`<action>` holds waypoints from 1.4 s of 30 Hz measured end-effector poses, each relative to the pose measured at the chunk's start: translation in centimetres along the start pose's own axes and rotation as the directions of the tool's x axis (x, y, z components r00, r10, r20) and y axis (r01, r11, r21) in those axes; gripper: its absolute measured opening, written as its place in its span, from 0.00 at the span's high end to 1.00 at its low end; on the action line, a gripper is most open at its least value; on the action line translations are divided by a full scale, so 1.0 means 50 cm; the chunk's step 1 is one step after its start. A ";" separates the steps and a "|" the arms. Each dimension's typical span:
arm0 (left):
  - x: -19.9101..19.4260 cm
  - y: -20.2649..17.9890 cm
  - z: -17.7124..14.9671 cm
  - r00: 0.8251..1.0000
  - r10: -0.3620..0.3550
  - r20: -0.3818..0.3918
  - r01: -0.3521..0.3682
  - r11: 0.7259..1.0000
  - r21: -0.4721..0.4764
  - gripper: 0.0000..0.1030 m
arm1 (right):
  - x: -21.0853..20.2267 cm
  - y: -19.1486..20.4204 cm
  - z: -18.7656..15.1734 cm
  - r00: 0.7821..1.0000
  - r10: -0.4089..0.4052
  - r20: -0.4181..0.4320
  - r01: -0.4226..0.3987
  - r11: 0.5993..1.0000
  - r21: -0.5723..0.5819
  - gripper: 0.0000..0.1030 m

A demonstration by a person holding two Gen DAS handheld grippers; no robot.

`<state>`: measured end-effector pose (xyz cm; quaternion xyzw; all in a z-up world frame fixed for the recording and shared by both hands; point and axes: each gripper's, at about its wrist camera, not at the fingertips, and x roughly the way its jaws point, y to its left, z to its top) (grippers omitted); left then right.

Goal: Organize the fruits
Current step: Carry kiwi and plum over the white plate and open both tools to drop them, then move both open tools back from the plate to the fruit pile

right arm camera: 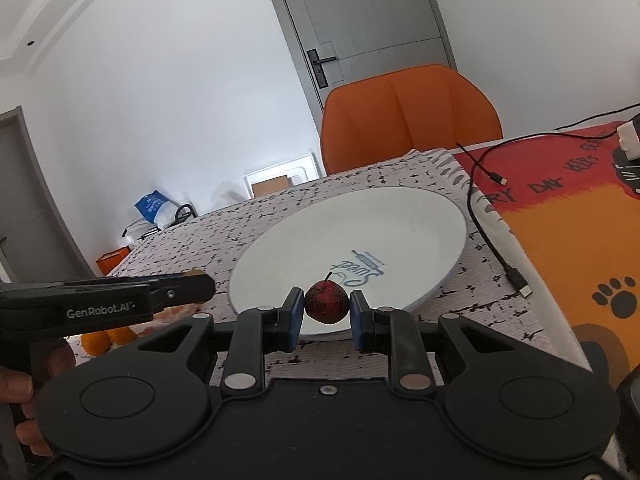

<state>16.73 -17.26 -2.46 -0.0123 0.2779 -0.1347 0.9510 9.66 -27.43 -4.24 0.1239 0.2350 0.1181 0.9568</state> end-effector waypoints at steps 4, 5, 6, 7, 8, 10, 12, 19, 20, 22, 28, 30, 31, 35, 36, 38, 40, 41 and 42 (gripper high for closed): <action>0.022 -0.015 0.004 1.000 -0.015 -0.011 0.016 1.000 0.007 0.75 | 0.003 -0.002 0.003 1.000 -0.001 -0.004 0.001 1.000 0.001 0.77; 0.026 -0.018 0.004 1.000 -0.018 -0.014 0.018 1.000 0.008 0.75 | 0.003 -0.002 0.003 1.000 0.002 -0.004 -0.002 1.000 -0.001 0.75; 0.029 -0.020 0.004 1.000 -0.019 -0.016 0.019 1.000 0.008 0.75 | 0.002 0.000 0.004 1.000 0.006 -0.003 -0.006 1.000 -0.004 0.72; 0.033 -0.022 0.005 1.000 -0.019 -0.019 0.019 1.000 0.008 0.75 | 0.000 0.001 0.004 1.000 0.005 0.001 -0.005 1.000 -0.005 0.72; 0.037 -0.023 0.006 1.000 -0.016 -0.023 0.016 1.000 0.004 0.75 | -0.001 0.002 0.004 1.000 0.004 0.006 -0.004 1.000 -0.008 0.71; 0.039 -0.024 0.007 1.000 -0.001 -0.021 0.001 1.000 0.007 0.71 | -0.004 0.001 0.007 1.000 0.005 0.009 -0.004 1.000 -0.009 0.71; 0.039 -0.021 0.006 1.000 0.009 -0.022 -0.009 1.000 0.006 0.70 | -0.005 0.000 0.008 1.000 0.005 0.010 -0.005 1.000 -0.003 0.71; 0.006 0.021 -0.003 0.999 0.050 -0.015 -0.050 0.997 -0.053 0.48 | -0.011 0.003 0.005 1.000 0.008 0.014 -0.008 1.000 0.013 0.64; 0.000 0.026 -0.006 0.998 0.058 -0.010 -0.058 0.997 -0.058 0.46 | -0.011 0.006 0.004 1.000 0.006 0.013 -0.007 1.000 0.014 0.63; -0.013 0.040 -0.013 0.997 0.071 -0.005 -0.072 0.995 -0.069 0.42 | -0.011 0.011 0.002 1.000 0.005 0.010 -0.006 1.000 0.012 0.60; -0.044 0.082 -0.028 0.994 0.113 -0.006 -0.113 0.990 -0.090 0.33 | -0.014 0.033 0.000 1.000 0.009 0.016 -0.008 1.000 -0.008 0.43; -0.056 0.094 -0.031 0.992 0.126 0.001 -0.125 0.987 -0.100 0.26 | -0.010 0.036 0.001 1.000 0.014 0.014 -0.014 1.000 -0.002 0.42; -0.063 0.100 -0.032 0.991 0.133 0.007 -0.132 0.986 -0.103 0.21 | -0.010 0.039 0.002 1.000 0.016 0.016 -0.016 1.000 0.000 0.40; -0.087 0.117 -0.041 0.981 0.189 0.033 -0.185 0.977 -0.108 0.15 | -0.013 0.057 0.006 0.999 0.007 0.040 -0.007 1.000 -0.010 0.12; -0.094 0.121 -0.043 0.979 0.202 0.038 -0.196 0.974 -0.110 0.14 | -0.014 0.062 0.006 0.999 0.009 0.046 -0.009 1.000 -0.014 0.09; -0.105 0.128 -0.049 0.977 0.211 0.044 -0.205 0.972 -0.112 0.12 | -0.013 0.070 0.008 0.999 0.020 0.044 -0.020 1.000 -0.014 0.00; -0.115 0.134 -0.056 0.976 0.213 0.041 -0.208 0.972 -0.110 0.11 | -0.011 0.078 0.007 0.999 0.027 0.039 -0.027 1.000 -0.016 0.00; -0.120 0.138 -0.060 0.977 0.212 0.038 -0.207 0.972 -0.110 0.11 | -0.012 0.084 0.006 0.999 0.024 0.037 -0.023 1.000 -0.017 0.00; -0.126 0.141 -0.064 0.977 0.212 0.034 -0.207 0.972 -0.112 0.11 | -0.011 0.088 0.006 0.999 0.015 0.034 -0.015 1.000 -0.018 0.00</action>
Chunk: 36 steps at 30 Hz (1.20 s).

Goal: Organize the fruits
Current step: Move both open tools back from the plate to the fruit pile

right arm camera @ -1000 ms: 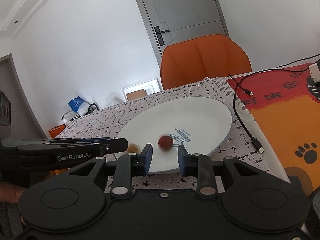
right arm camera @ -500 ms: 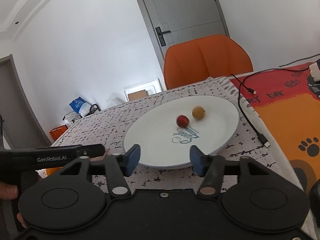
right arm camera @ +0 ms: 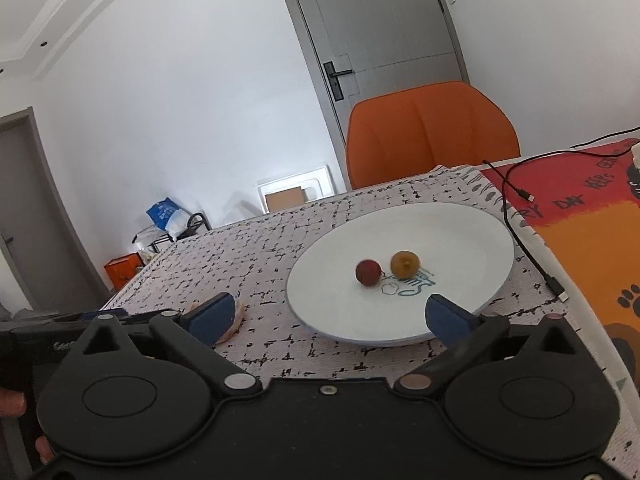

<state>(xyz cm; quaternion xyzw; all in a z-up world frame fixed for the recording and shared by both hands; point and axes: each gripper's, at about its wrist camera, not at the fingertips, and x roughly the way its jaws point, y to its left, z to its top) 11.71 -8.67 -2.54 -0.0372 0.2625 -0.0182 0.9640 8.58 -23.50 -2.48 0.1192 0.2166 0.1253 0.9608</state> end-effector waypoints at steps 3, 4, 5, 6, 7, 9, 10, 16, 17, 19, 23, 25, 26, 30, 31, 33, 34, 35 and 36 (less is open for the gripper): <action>-0.016 0.017 -0.007 1.000 0.009 -0.004 -0.009 1.000 -0.012 0.10 | -0.003 0.014 -0.003 1.000 -0.024 -0.003 0.024 1.000 -0.002 0.00; -0.022 0.022 -0.010 1.000 0.016 0.000 -0.016 1.000 -0.017 0.10 | -0.005 0.017 -0.004 1.000 -0.027 -0.004 0.027 1.000 -0.001 0.00; -0.030 0.027 -0.012 1.000 0.022 0.004 -0.022 1.000 -0.020 0.10 | -0.007 0.022 -0.005 1.000 -0.027 -0.003 0.027 1.000 -0.001 0.00; -0.036 0.032 -0.014 1.000 0.027 0.006 -0.027 0.999 -0.023 0.10 | -0.008 0.025 -0.007 1.000 -0.025 -0.002 0.024 1.000 -0.005 0.00; -0.043 0.038 -0.015 0.999 0.034 0.007 -0.034 0.999 -0.026 0.10 | -0.010 0.030 -0.009 1.000 -0.022 0.000 0.022 1.000 -0.011 0.00; -0.059 0.050 -0.019 0.999 0.047 0.006 -0.046 0.998 -0.042 0.10 | -0.013 0.040 -0.012 1.000 -0.023 0.001 0.023 1.000 -0.021 0.00; -0.066 0.055 -0.022 0.999 0.045 0.008 -0.044 0.998 -0.050 0.10 | -0.014 0.047 -0.013 1.000 -0.024 0.001 0.024 0.999 -0.027 0.00; -0.092 0.073 -0.042 0.999 0.050 -0.009 -0.050 0.998 -0.048 0.10 | -0.010 0.091 -0.022 0.999 -0.026 -0.046 0.021 0.994 -0.110 0.00; -0.094 0.076 -0.044 0.999 0.047 -0.014 -0.047 0.998 -0.050 0.10 | -0.009 0.098 -0.025 0.998 -0.019 -0.055 0.013 0.993 -0.117 0.00; -0.095 0.083 -0.051 0.999 0.038 -0.024 -0.039 0.998 -0.051 0.10 | -0.004 0.108 -0.030 0.998 -0.016 -0.068 0.008 0.993 -0.120 0.00; -0.099 0.101 -0.066 0.999 0.032 -0.038 -0.034 0.998 -0.048 0.10 | 0.003 0.123 -0.038 0.997 -0.016 -0.080 0.006 0.992 -0.128 0.00; -0.101 0.117 -0.071 0.998 0.035 -0.045 -0.038 0.997 -0.060 0.10 | 0.009 0.128 -0.041 0.996 -0.003 -0.094 -0.008 0.992 -0.122 0.00; -0.102 0.125 -0.073 0.998 0.038 -0.046 -0.041 0.997 -0.068 0.10 | 0.012 0.131 -0.043 0.995 0.003 -0.100 -0.015 0.993 -0.121 0.00; -0.109 0.152 -0.073 0.998 0.058 -0.037 -0.060 0.995 -0.083 0.10 | 0.022 0.155 -0.053 0.993 0.021 -0.120 -0.038 0.989 -0.143 0.00; -0.110 0.158 -0.072 0.997 0.064 -0.035 -0.067 0.994 -0.085 0.10 | 0.025 0.162 -0.056 0.992 0.027 -0.126 -0.046 0.988 -0.150 0.00; -0.113 0.171 -0.073 0.997 0.070 -0.030 -0.072 0.993 -0.095 0.10 | 0.031 0.180 -0.060 0.990 0.037 -0.138 -0.060 0.984 -0.167 0.00; -0.114 0.176 -0.073 0.997 0.070 -0.028 -0.072 0.992 -0.099 0.11 | 0.034 0.187 -0.061 0.989 0.041 -0.143 -0.066 0.983 -0.173 0.00; -0.115 0.180 -0.074 0.997 0.071 -0.028 -0.073 0.992 -0.101 0.11 | 0.037 0.194 -0.062 0.988 0.047 -0.148 -0.074 0.981 -0.177 0.00; -0.115 0.184 -0.074 0.997 0.072 -0.029 -0.074 0.992 -0.103 0.11 | 0.039 0.201 -0.063 0.987 0.054 -0.153 -0.082 0.980 -0.180 0.00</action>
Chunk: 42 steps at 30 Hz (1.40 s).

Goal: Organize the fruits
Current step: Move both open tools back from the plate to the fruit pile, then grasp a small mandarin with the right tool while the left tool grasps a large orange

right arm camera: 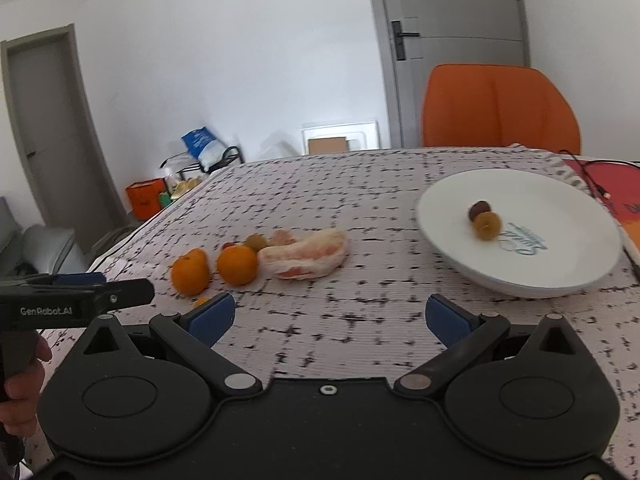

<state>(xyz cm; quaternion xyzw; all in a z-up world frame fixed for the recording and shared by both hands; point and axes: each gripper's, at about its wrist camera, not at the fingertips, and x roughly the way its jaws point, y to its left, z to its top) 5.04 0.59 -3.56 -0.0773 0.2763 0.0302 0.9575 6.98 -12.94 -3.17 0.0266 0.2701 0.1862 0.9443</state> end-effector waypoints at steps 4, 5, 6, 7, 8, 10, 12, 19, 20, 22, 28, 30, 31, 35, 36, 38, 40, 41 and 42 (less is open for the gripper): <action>0.000 0.016 -0.002 1.000 -0.005 0.000 0.005 1.000 -0.008 0.13 | 0.012 0.028 0.001 1.000 0.020 -0.008 -0.020 1.000 -0.021 0.00; 0.001 0.020 -0.002 1.000 -0.006 0.000 0.006 1.000 -0.013 0.13 | 0.015 0.034 0.001 1.000 0.021 -0.008 -0.021 0.999 -0.029 0.00; 0.002 0.024 -0.001 1.000 -0.008 -0.002 0.008 1.000 -0.018 0.14 | 0.019 0.040 0.002 1.000 0.024 -0.010 -0.024 0.999 -0.036 0.00; 0.002 0.028 -0.002 1.000 -0.012 -0.004 0.011 1.000 -0.023 0.15 | 0.023 0.048 0.003 0.999 0.029 -0.013 -0.030 0.999 -0.043 0.00; 0.002 0.031 -0.002 1.000 -0.016 -0.005 0.016 1.000 -0.025 0.16 | 0.026 0.050 0.003 0.999 0.036 -0.016 -0.037 0.998 -0.046 0.01; 0.003 0.037 -0.003 1.000 -0.019 -0.004 0.019 1.000 -0.025 0.20 | 0.033 0.059 0.005 0.998 0.051 -0.020 -0.052 0.997 -0.049 0.03; 0.004 0.046 -0.005 1.000 -0.020 -0.008 0.020 0.999 -0.029 0.25 | 0.042 0.068 0.006 0.997 0.065 -0.029 -0.066 0.997 -0.050 0.09; 0.015 0.072 -0.009 0.999 -0.024 -0.024 0.022 0.998 -0.055 0.35 | 0.077 0.096 0.003 0.990 0.116 -0.077 -0.120 0.991 -0.052 0.27; 0.018 0.076 -0.009 0.999 -0.023 -0.026 0.021 0.998 -0.061 0.36 | 0.082 0.099 0.004 0.989 0.125 -0.085 -0.129 0.990 -0.052 0.30; 0.021 0.083 -0.010 0.999 -0.021 -0.029 0.019 0.997 -0.069 0.39 | 0.093 0.106 0.005 0.986 0.135 -0.097 -0.140 0.989 -0.051 0.34; 0.029 0.096 -0.012 0.999 -0.019 -0.038 0.016 0.996 -0.089 0.42 | 0.121 0.118 0.003 0.978 0.165 -0.126 -0.171 0.984 -0.040 0.45; 0.034 0.097 -0.011 0.999 -0.019 -0.039 0.016 0.996 -0.088 0.42 | 0.128 0.121 0.000 0.977 0.172 -0.130 -0.179 0.983 -0.042 0.52; 0.037 0.098 -0.011 0.999 -0.020 -0.040 0.016 0.996 -0.087 0.42 | 0.134 0.121 -0.002 0.975 0.177 -0.135 -0.184 0.982 -0.041 0.64; 0.048 0.089 -0.005 0.999 -0.029 -0.044 0.026 0.996 -0.082 0.42 | 0.136 0.107 -0.003 0.971 0.200 -0.135 -0.202 0.979 -0.006 0.79; 0.051 0.084 -0.003 0.999 -0.033 -0.044 0.030 0.997 -0.078 0.42 | 0.135 0.103 -0.003 0.971 0.200 -0.134 -0.202 0.979 0.000 0.79; 0.058 0.074 0.001 0.998 -0.042 -0.045 0.038 0.997 -0.070 0.42 | 0.131 0.096 -0.002 0.974 0.186 -0.129 -0.187 0.982 0.002 0.79; 0.065 0.063 0.003 0.998 -0.050 -0.047 0.047 0.997 -0.062 0.42 | 0.125 0.087 -0.001 0.977 0.177 -0.122 -0.177 0.984 0.006 0.79; 0.069 0.057 0.003 0.997 -0.055 -0.049 0.052 0.997 -0.057 0.42 | 0.121 0.082 -0.001 0.977 0.176 -0.118 -0.176 0.984 0.009 0.79; 0.073 0.051 0.005 0.997 -0.060 -0.051 0.057 0.997 -0.053 0.42 | 0.118 0.078 0.000 0.978 0.173 -0.114 -0.173 0.985 0.010 0.79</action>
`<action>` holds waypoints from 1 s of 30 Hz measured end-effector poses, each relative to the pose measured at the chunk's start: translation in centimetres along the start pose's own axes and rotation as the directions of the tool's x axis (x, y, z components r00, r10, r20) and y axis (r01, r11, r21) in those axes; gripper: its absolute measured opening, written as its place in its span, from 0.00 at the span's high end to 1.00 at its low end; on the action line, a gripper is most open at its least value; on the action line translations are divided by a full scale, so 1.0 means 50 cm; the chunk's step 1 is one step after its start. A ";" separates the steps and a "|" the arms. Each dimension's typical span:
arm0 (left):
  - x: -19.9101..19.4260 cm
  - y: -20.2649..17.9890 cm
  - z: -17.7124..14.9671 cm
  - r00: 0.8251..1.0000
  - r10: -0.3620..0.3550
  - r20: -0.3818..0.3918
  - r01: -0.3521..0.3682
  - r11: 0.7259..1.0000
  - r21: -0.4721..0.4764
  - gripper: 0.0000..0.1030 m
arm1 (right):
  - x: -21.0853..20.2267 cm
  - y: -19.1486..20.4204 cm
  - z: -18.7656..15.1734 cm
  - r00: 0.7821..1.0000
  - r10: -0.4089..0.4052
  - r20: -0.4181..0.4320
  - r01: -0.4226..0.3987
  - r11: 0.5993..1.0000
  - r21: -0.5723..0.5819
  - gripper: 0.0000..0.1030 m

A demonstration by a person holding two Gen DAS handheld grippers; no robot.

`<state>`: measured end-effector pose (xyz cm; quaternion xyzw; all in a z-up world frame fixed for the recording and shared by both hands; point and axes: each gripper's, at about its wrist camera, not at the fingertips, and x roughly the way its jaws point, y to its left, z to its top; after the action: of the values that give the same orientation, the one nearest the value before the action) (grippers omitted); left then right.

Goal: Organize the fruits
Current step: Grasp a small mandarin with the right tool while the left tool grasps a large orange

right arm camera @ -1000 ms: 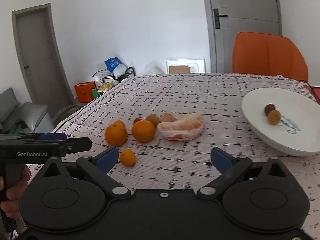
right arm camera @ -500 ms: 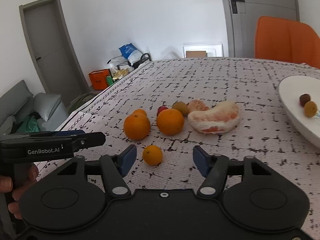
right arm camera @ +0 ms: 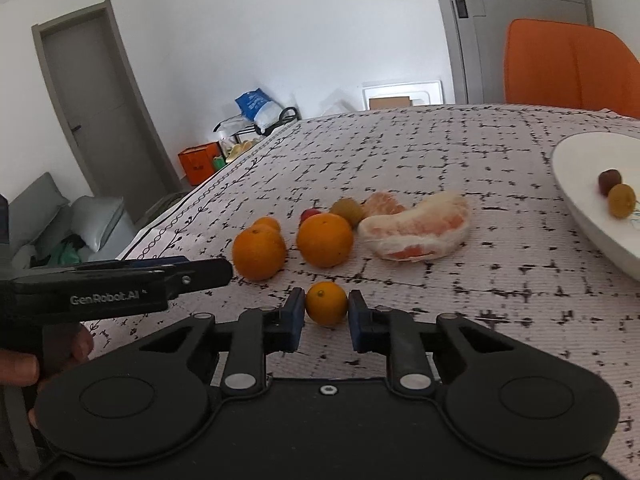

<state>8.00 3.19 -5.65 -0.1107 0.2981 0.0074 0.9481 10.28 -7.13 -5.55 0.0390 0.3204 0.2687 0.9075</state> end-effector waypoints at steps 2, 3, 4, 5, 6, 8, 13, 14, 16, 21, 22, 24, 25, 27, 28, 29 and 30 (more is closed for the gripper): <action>0.007 -0.011 0.003 1.000 -0.010 -0.002 0.010 1.000 0.008 0.42 | -0.008 -0.007 0.000 1.000 -0.012 0.008 0.012 1.000 0.003 0.79; 0.010 -0.017 0.004 1.000 -0.013 -0.002 0.013 1.000 0.012 0.42 | -0.012 -0.011 0.000 1.000 -0.018 0.013 0.018 1.000 0.006 0.79; 0.013 -0.021 0.005 1.000 -0.015 -0.001 0.015 1.000 0.014 0.42 | -0.016 -0.015 0.001 1.000 -0.025 0.016 0.025 1.000 0.010 0.79; 0.016 -0.025 0.006 1.000 -0.018 -0.001 0.018 1.000 0.015 0.42 | -0.020 -0.020 0.001 0.999 -0.031 0.020 0.031 0.999 0.014 0.79; 0.020 -0.029 0.006 1.000 -0.020 -0.002 0.020 1.000 0.017 0.42 | -0.023 -0.023 0.001 0.999 -0.037 0.024 0.037 0.999 0.018 0.79; 0.029 -0.034 0.007 1.000 -0.021 -0.008 0.021 1.000 0.020 0.42 | -0.033 -0.030 0.000 0.998 -0.050 0.033 0.049 0.999 0.024 0.79; 0.042 -0.047 0.006 1.000 -0.027 -0.006 0.027 0.999 0.021 0.55 | -0.056 -0.048 -0.001 0.995 -0.078 0.054 0.076 0.996 0.039 0.79; 0.045 -0.049 0.006 1.000 -0.020 -0.010 0.020 1.000 0.021 0.60 | -0.059 -0.052 0.000 0.995 -0.084 0.059 0.081 0.996 0.044 0.79; 0.045 -0.050 0.007 1.000 -0.023 -0.014 0.023 1.000 0.016 0.65 | -0.066 -0.060 -0.001 0.993 -0.092 0.068 0.088 0.995 0.053 0.79; 0.028 -0.071 0.009 0.999 -0.033 0.008 0.032 0.998 0.050 0.66 | -0.085 -0.069 -0.003 0.991 -0.099 0.089 0.093 0.994 0.064 0.79; 0.024 -0.075 0.010 0.999 -0.037 0.010 0.036 0.998 0.049 0.67 | -0.087 -0.071 -0.003 0.991 -0.100 0.091 0.094 0.993 0.067 0.79; 0.017 -0.084 0.013 0.999 -0.037 0.021 0.036 0.998 0.055 0.67 | -0.093 -0.075 -0.003 0.990 -0.104 0.100 0.097 0.993 0.073 0.79; 0.014 -0.089 0.016 0.999 -0.037 0.026 0.036 0.998 0.061 0.68 | -0.097 -0.077 -0.003 0.989 -0.106 0.104 0.098 0.992 0.076 0.79; 0.008 -0.099 0.020 0.998 -0.045 0.034 0.043 0.997 0.071 0.68 | -0.105 -0.082 -0.003 0.987 -0.111 0.115 0.103 0.992 0.080 0.79; 0.007 -0.105 0.022 0.998 -0.050 0.036 0.047 0.996 0.079 0.69 | -0.109 -0.084 -0.003 0.986 -0.114 0.120 0.105 0.991 0.082 0.79; 0.006 -0.111 0.024 0.998 -0.051 0.038 0.048 0.995 0.088 0.70 | -0.113 -0.088 -0.003 0.985 -0.118 0.125 0.107 0.990 0.087 0.79; 0.005 -0.117 0.025 0.998 -0.053 0.038 0.049 0.995 0.092 0.72 | -0.116 -0.092 -0.003 0.985 -0.120 0.128 0.109 0.990 0.091 0.79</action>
<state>9.40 -2.24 -3.59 -0.0749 0.2758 -0.0283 0.9579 8.56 -14.02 -3.53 0.0763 0.2720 0.1992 0.9384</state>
